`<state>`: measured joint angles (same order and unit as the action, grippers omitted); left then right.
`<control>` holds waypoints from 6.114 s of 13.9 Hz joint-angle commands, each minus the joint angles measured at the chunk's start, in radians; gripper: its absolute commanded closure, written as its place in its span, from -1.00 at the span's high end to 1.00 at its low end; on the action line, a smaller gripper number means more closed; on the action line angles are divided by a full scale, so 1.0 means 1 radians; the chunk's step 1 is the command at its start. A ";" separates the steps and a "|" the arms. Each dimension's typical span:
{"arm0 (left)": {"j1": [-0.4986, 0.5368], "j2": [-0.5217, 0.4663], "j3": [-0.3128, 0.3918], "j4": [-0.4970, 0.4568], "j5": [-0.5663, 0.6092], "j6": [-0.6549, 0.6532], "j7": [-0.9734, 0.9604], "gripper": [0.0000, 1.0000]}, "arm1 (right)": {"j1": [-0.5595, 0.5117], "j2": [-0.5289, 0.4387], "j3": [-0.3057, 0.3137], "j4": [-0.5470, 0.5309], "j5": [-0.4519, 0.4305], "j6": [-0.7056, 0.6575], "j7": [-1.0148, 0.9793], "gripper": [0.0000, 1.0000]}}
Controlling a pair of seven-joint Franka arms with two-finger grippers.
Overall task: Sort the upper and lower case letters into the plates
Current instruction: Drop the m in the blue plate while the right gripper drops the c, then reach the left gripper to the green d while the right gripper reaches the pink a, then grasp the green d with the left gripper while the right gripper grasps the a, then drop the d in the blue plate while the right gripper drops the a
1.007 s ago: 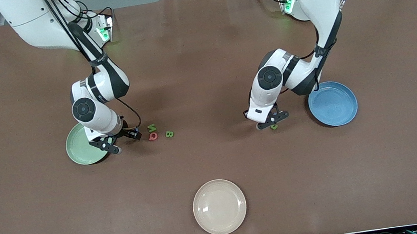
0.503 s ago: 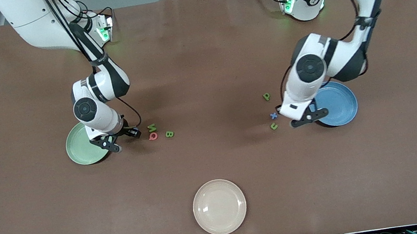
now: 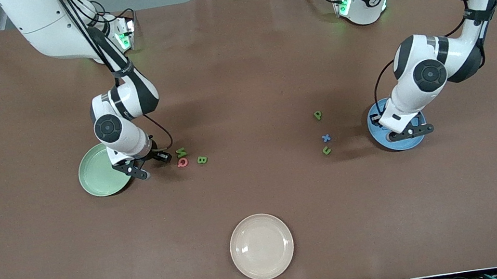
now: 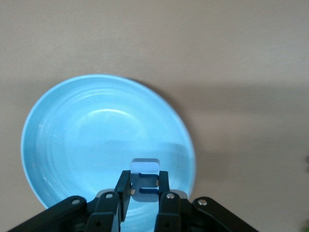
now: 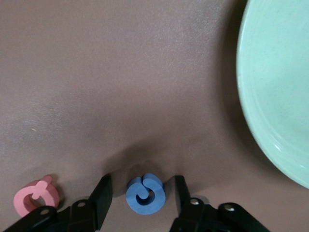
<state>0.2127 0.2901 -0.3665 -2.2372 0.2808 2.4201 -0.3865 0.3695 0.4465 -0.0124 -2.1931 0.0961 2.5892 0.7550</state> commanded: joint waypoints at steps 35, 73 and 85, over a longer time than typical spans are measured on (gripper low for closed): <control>-0.062 0.218 -0.339 0.057 0.143 0.077 -1.009 0.99 | -0.411 -0.040 -0.014 -0.011 -0.016 -0.075 -0.740 -0.79; 0.203 0.089 -0.335 0.007 0.285 0.008 -0.533 -0.88 | 0.120 0.100 -0.009 0.139 -0.003 0.068 -0.108 0.20; 0.373 0.138 -0.331 -0.030 0.288 0.053 -0.066 -0.87 | -0.021 -0.024 -0.014 0.177 -0.013 -0.203 -0.289 -0.98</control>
<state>0.5662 0.4194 -0.6900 -2.2535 0.5536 2.4517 -0.4814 0.4257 0.5051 -0.0379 -2.0187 0.0927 2.5113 0.5637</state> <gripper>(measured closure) 0.709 0.634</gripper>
